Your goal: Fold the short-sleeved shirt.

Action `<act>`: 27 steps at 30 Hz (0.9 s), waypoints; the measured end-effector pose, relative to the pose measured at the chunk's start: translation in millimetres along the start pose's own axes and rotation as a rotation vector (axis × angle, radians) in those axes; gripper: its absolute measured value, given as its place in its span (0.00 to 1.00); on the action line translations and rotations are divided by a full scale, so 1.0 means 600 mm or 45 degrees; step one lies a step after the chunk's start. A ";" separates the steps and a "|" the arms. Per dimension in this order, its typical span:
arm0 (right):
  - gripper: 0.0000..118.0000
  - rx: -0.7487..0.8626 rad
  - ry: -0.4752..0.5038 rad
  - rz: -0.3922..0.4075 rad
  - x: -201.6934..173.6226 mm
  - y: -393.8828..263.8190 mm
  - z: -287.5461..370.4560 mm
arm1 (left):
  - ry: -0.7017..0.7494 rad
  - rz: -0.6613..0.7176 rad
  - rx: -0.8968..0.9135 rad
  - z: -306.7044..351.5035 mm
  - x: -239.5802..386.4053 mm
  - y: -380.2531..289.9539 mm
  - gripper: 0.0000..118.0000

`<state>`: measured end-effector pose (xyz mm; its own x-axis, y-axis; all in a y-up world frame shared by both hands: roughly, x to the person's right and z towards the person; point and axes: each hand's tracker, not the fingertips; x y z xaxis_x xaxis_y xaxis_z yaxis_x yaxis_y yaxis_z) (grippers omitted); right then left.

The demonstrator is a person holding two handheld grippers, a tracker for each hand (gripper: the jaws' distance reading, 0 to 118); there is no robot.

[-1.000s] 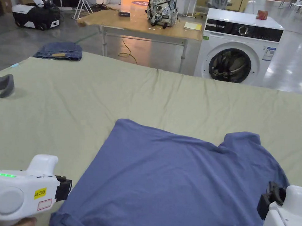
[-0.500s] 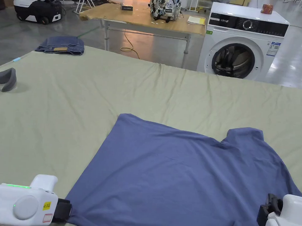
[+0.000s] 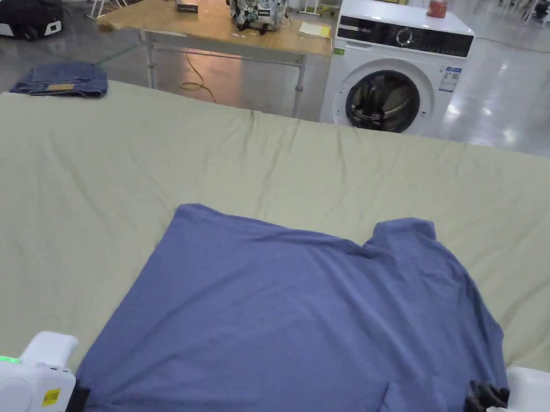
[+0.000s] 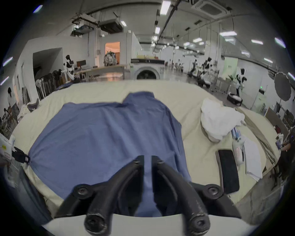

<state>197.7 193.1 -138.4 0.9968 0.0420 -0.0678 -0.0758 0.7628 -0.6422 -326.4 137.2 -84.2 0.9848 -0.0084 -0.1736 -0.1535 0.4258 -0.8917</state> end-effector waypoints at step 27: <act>0.05 -0.218 0.114 -0.105 0.083 -0.021 0.009 | -0.110 0.095 0.205 0.071 -0.018 0.033 0.01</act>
<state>248.2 189.0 -129.3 0.9942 -0.0793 -0.0724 -0.0049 0.6402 -0.7682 -336.5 184.0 -82.2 0.9756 0.1035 -0.1935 -0.2179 0.5620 -0.7980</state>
